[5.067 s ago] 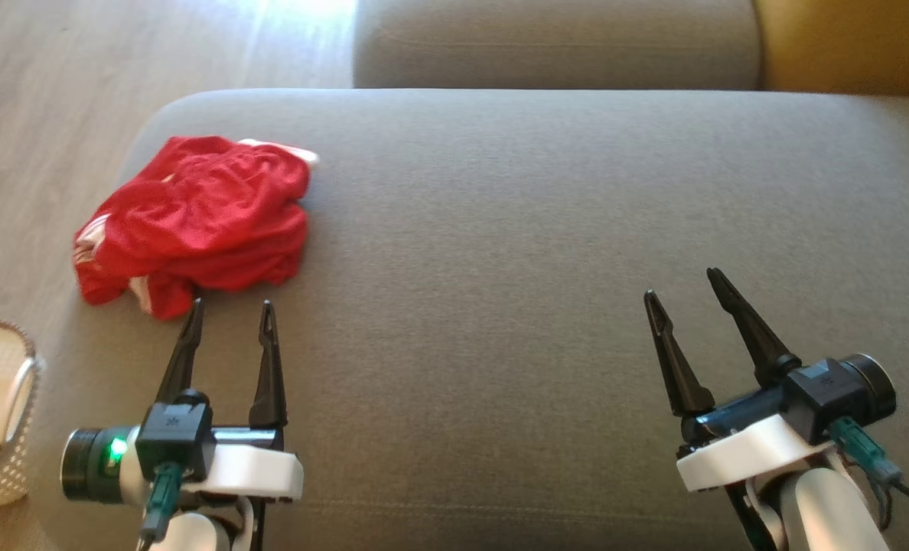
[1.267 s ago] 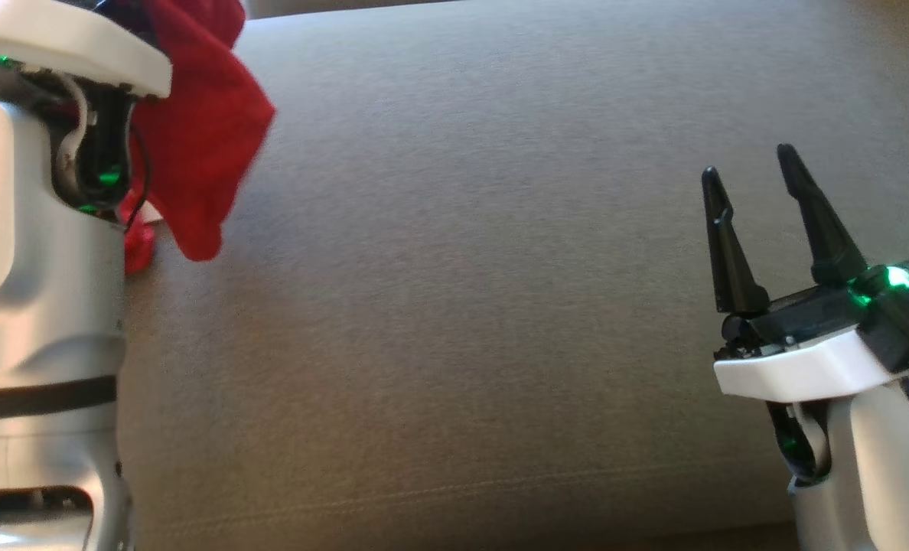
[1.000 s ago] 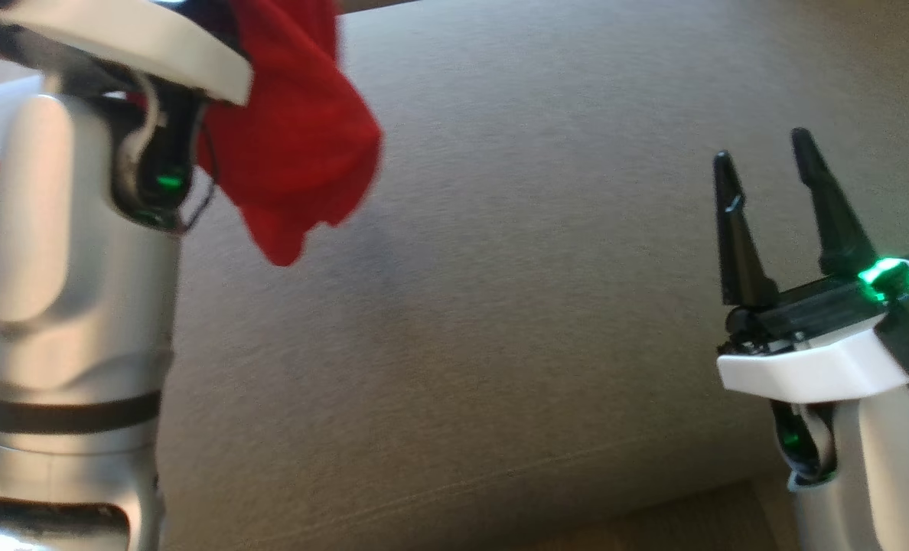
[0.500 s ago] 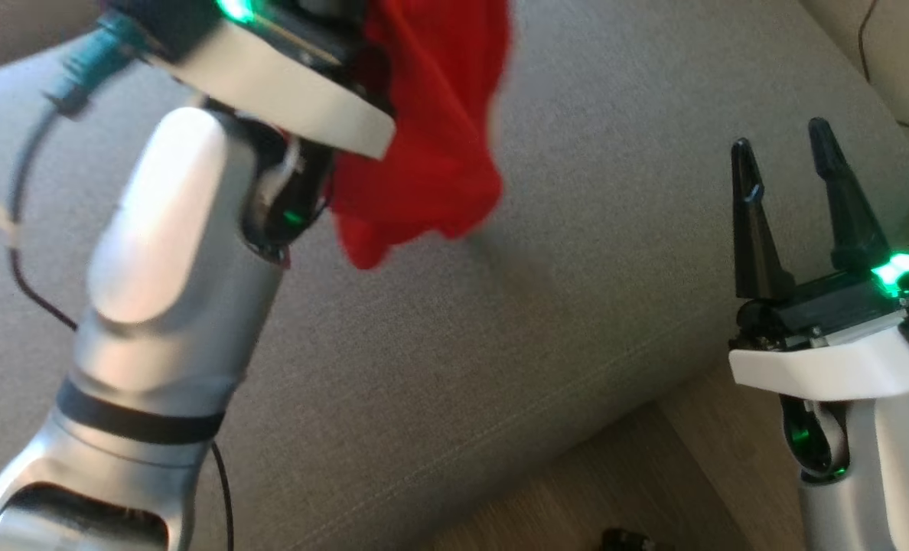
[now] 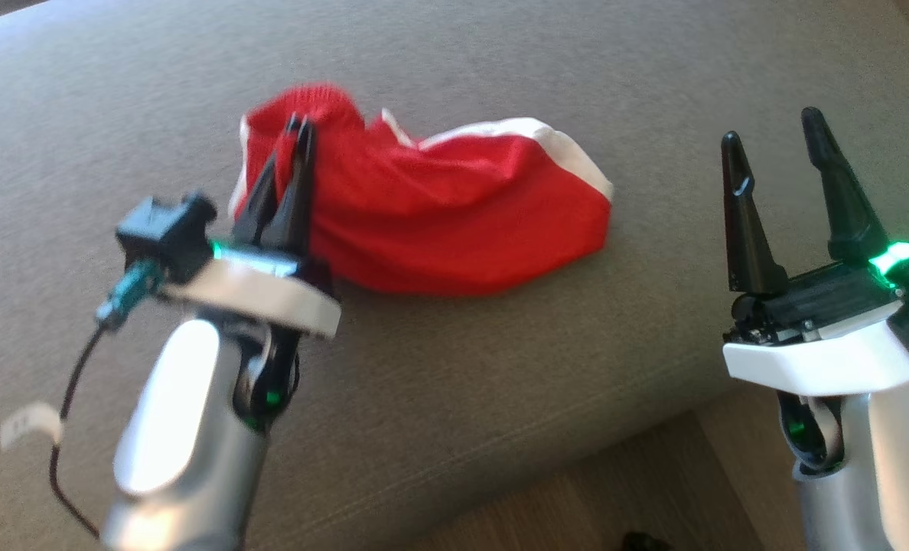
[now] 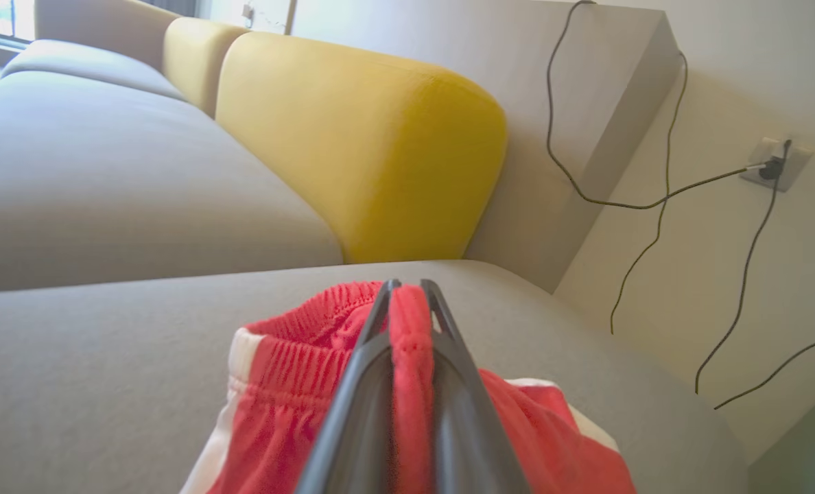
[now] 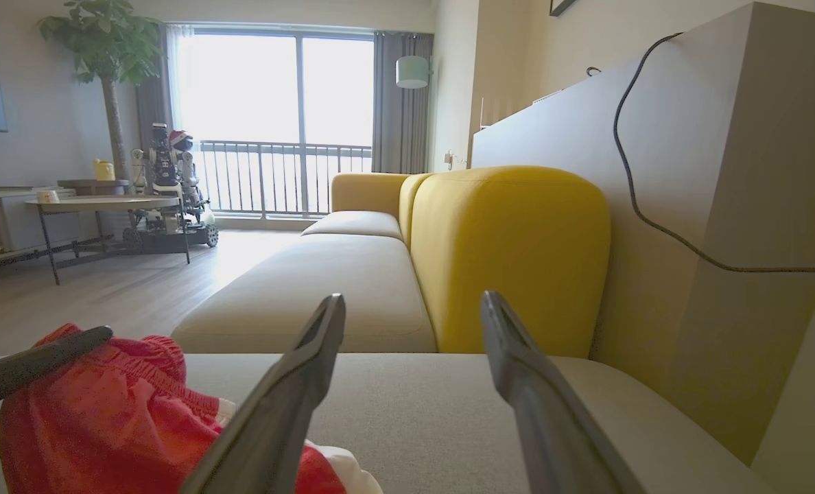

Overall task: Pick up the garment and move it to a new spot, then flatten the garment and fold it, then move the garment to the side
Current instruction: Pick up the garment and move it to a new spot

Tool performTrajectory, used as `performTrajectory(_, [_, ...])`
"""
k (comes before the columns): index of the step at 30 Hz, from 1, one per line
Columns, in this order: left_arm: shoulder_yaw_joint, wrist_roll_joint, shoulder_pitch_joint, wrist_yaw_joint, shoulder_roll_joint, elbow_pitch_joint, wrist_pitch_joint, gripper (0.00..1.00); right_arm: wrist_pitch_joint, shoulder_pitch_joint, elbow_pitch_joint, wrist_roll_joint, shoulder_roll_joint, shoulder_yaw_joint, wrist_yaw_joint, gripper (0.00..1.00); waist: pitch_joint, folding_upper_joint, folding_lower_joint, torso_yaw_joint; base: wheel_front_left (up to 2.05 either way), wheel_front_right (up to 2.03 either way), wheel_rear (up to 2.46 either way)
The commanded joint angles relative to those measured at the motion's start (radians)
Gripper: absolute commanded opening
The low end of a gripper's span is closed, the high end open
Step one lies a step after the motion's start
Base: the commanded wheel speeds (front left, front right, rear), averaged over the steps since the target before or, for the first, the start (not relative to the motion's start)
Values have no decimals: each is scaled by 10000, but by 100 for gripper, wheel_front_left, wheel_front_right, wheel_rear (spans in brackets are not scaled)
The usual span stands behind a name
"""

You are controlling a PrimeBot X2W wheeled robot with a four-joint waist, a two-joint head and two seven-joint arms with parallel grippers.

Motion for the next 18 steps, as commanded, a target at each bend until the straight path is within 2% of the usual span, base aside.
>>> performTrajectory(1, [524,70,186,-62,-45,-477,-116,0,-61,-125,-345,-126,-1,197,-2,100,-170,0,0,448,0,0,0])
performTrajectory(5, [1049,242,1140,-62,-178,-785,-117,0,-61,-8,-302,-272,-1,329,-2,100,-357,0,0,938,0,0,0])
performTrajectory(12, [1140,-93,2237,-1,-213,-1169,-117,0,-61,216,-38,-385,-1,612,-2,100,-630,0,0,1589,0,0,0])
performTrajectory(13, [1157,-189,2386,65,-214,-1204,-117,32,-61,234,16,-398,-1,678,-2,100,-659,0,0,1665,0,0,0])
performTrajectory(14, [1152,-227,2518,122,-214,-1218,-117,73,-61,247,53,-413,-1,726,-2,100,-685,0,0,1738,0,0,0])
performTrajectory(15, [1144,-211,2629,185,-215,-1223,-117,100,-61,265,82,-429,-1,765,-2,100,-708,0,0,1815,0,0,0])
performTrajectory(18, [1124,-151,2885,413,-215,-1253,-117,100,-61,359,175,-469,-1,854,-2,100,-804,0,0,2038,0,0,0])
